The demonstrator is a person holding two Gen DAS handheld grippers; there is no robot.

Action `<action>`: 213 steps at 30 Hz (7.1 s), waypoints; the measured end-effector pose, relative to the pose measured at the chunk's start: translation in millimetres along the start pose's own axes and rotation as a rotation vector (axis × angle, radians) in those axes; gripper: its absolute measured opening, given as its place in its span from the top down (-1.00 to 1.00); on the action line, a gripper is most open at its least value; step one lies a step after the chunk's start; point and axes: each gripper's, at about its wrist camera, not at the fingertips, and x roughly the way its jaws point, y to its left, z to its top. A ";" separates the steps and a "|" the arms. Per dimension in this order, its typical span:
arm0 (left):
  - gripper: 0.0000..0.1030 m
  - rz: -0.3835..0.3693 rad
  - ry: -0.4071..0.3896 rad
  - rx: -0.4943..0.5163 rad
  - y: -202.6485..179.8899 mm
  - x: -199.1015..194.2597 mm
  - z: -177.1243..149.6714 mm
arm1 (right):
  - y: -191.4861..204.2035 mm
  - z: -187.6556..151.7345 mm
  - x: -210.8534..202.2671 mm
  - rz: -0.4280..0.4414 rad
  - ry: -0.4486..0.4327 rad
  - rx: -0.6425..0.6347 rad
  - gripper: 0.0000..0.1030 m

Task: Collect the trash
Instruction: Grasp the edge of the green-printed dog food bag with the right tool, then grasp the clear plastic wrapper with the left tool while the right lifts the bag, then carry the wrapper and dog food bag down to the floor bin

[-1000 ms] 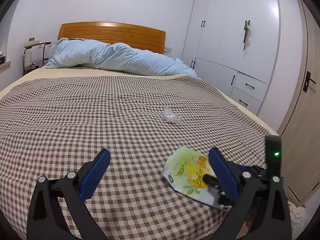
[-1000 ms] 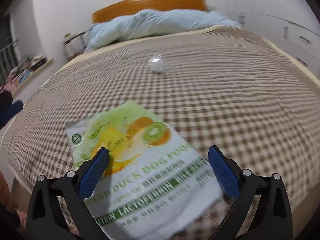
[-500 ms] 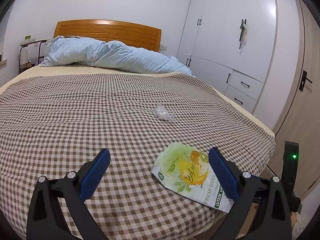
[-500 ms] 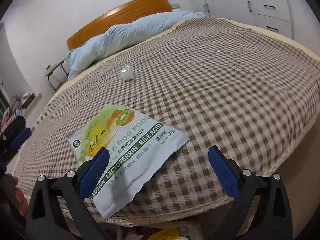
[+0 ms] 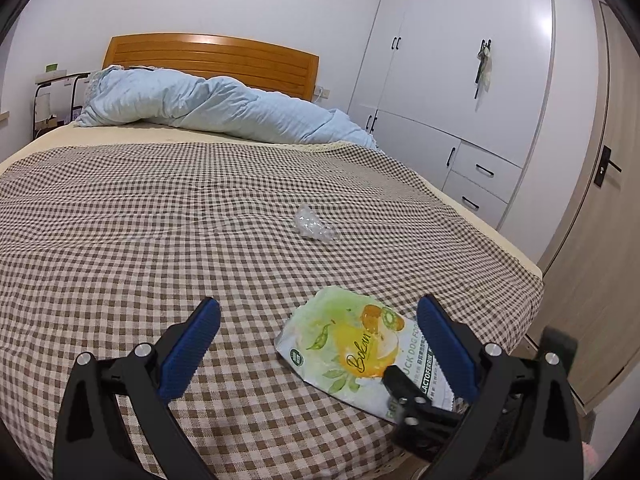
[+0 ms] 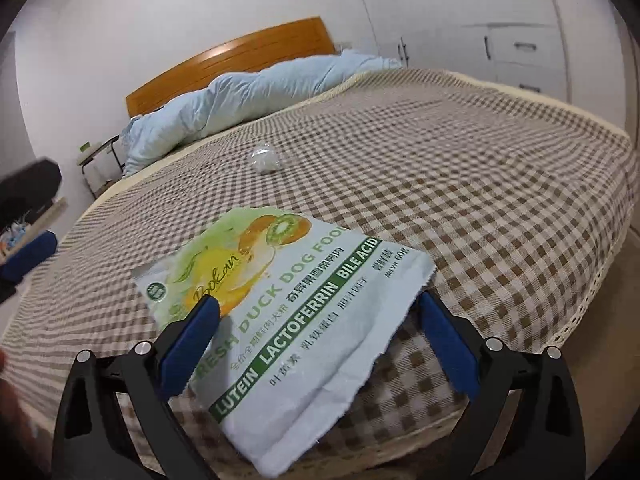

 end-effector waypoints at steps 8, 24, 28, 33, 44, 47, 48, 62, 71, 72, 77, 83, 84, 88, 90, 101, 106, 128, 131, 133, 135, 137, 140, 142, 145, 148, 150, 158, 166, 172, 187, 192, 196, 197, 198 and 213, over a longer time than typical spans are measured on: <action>-0.85 0.013 -0.003 -0.028 12.4 -5.0 1.0 | -0.9 4.2 5.4 0.014 -0.041 -0.017 0.29; -0.86 0.013 0.003 -0.025 12.7 -3.7 0.0 | -65.2 77.6 -16.8 0.204 -0.187 0.162 0.93; -0.86 0.009 0.024 -0.019 8.5 2.5 -2.6 | -80.8 91.5 -19.9 0.225 -0.215 0.194 0.93; -0.85 -0.007 0.050 -0.010 -0.4 11.1 -4.8 | -108.8 104.5 -18.9 0.246 -0.217 0.260 0.93; -0.86 0.000 0.135 0.033 -31.7 64.7 25.7 | -167.9 122.0 -30.4 0.215 -0.265 0.307 0.93; -0.86 0.015 0.164 0.049 -41.3 88.0 47.4 | -191.7 126.1 -35.5 0.197 -0.297 0.356 0.93; -0.86 0.014 0.172 0.050 -43.2 95.5 53.8 | -198.5 126.7 -36.5 0.193 -0.304 0.372 0.93; -0.51 0.256 0.436 0.093 -41.5 262.3 91.2 | -268.3 123.5 -58.8 0.105 -0.413 0.536 0.93; 0.27 0.314 0.529 -0.022 -21.0 318.8 95.2 | -283.4 119.1 -68.4 0.087 -0.414 0.536 0.93; 0.34 0.309 0.528 -0.026 -20.3 320.8 97.0 | -282.7 118.8 -69.5 0.087 -0.413 0.531 0.93; 0.35 0.313 0.462 0.047 -30.8 303.0 100.8 | -277.5 120.9 -70.8 0.086 -0.414 0.514 0.93; 0.36 0.294 0.435 0.114 -54.7 273.5 101.8 | -274.7 120.0 -73.6 0.100 -0.416 0.520 0.93; 0.36 0.292 0.433 0.121 -58.4 267.7 101.1 | -274.3 119.8 -74.4 0.105 -0.417 0.521 0.93; 0.36 0.286 0.409 0.144 -72.0 242.2 101.6 | -270.2 118.3 -79.1 0.121 -0.421 0.518 0.93; 0.36 0.284 0.400 0.154 -80.1 231.4 103.4 | -268.9 117.9 -81.5 0.128 -0.426 0.515 0.93; 0.35 0.284 0.357 0.182 -100.6 179.1 105.4 | -267.5 112.2 -103.4 0.195 -0.460 0.540 0.93; 0.35 0.289 0.342 0.175 -107.8 155.6 103.0 | -263.9 107.6 -117.0 0.220 -0.484 0.533 0.93; 0.35 0.265 0.245 0.189 -139.7 23.7 85.1 | -210.8 77.7 -202.9 0.343 -0.508 0.436 0.93; 0.35 0.251 0.231 0.182 -139.2 6.2 80.7 | -204.8 69.3 -211.5 0.350 -0.489 0.429 0.93; 0.35 0.243 0.223 0.179 -138.6 -5.7 75.6 | -199.9 63.0 -218.6 0.351 -0.478 0.420 0.93; 0.35 0.235 0.216 0.177 -137.4 -16.6 71.1 | -196.5 58.2 -223.3 0.352 -0.470 0.411 0.93; 0.35 0.226 0.209 0.175 -136.0 -29.1 64.6 | -192.5 52.4 -229.3 0.356 -0.459 0.402 0.93; 0.35 0.212 0.200 0.172 -133.9 -45.7 55.4 | -186.9 43.3 -236.0 0.361 -0.444 0.389 0.93; 0.35 0.203 0.199 0.171 -132.7 -55.6 49.2 | -182.4 36.8 -240.6 0.366 -0.432 0.381 0.93; 0.35 0.193 0.185 0.178 -131.8 -72.4 39.1 | -178.2 28.1 -245.0 0.377 -0.416 0.373 0.93; 0.35 0.187 0.171 0.188 -130.8 -87.0 28.1 | -173.5 18.6 -249.8 0.393 -0.395 0.364 0.93; 0.35 0.180 0.165 0.191 -129.2 -96.9 20.3 | -169.8 12.6 -253.9 0.403 -0.382 0.357 0.93; 0.35 0.143 0.158 0.186 -117.7 -131.9 -12.0 | -158.8 -6.8 -266.9 0.439 -0.343 0.323 0.93; 0.35 0.134 0.142 0.193 -111.4 -159.5 -38.8 | -153.4 -24.2 -273.2 0.492 -0.287 0.318 0.93; 0.35 0.136 0.131 0.198 -108.2 -175.6 -57.1 | -146.2 -36.5 -275.8 0.510 -0.241 0.291 0.93; 0.35 0.125 0.186 0.203 -95.9 -189.6 -112.1 | -135.2 -72.2 -262.7 0.520 -0.096 0.254 0.93; 0.35 0.118 0.231 0.173 -84.1 -184.3 -129.7 | -133.4 -84.2 -253.2 0.510 -0.043 0.249 0.93; 0.35 0.118 0.278 0.148 -71.8 -174.9 -147.9 | -130.6 -94.9 -244.1 0.497 0.003 0.241 0.93; 0.35 0.118 0.286 0.144 -69.8 -172.7 -151.1 | -129.3 -98.0 -240.5 0.493 0.019 0.238 0.93; 0.35 0.119 0.297 0.139 -66.9 -169.9 -155.1 | -128.0 -100.0 -237.6 0.490 0.030 0.236 0.93; 0.35 0.116 0.413 0.090 -45.8 -136.0 -193.4 | -105.0 -128.3 -200.3 0.461 0.177 0.181 0.93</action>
